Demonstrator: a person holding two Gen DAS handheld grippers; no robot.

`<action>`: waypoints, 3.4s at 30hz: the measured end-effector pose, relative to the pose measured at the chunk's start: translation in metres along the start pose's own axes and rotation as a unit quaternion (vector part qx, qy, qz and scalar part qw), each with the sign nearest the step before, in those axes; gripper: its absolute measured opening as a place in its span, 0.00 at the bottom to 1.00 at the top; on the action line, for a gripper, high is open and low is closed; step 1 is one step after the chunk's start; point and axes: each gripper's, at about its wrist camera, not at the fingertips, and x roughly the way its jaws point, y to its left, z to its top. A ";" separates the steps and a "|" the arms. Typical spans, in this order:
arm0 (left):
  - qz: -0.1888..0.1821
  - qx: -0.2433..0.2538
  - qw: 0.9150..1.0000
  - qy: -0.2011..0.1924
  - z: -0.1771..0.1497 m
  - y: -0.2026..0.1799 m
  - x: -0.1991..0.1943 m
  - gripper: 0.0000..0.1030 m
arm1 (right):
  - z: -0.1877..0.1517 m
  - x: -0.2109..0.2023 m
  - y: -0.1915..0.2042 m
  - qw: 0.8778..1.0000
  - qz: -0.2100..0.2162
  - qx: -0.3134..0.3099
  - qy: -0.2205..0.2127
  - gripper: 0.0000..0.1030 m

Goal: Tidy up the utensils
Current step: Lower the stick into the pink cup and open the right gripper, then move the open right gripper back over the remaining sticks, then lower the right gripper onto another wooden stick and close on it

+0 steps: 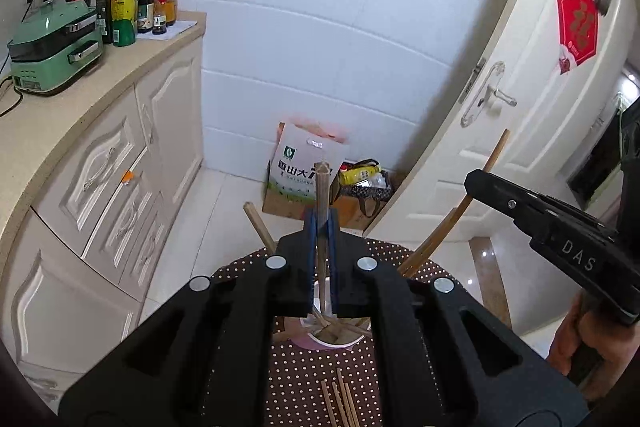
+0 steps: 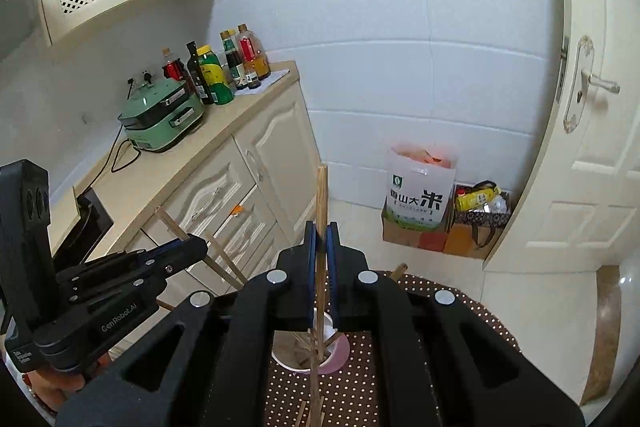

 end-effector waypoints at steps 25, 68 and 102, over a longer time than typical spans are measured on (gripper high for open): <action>-0.011 -0.005 0.997 0.079 -0.019 -0.004 0.028 0.06 | -0.047 0.035 -0.001 0.996 0.010 0.006 0.083 0.04; 0.035 -0.018 0.999 0.033 -0.082 0.011 -0.071 0.58 | -0.090 -0.064 0.006 0.995 -0.010 0.080 0.054 0.10; 0.060 0.035 0.950 0.306 -0.225 -0.015 0.095 0.58 | -0.214 0.044 -0.012 0.958 0.013 0.095 0.271 0.11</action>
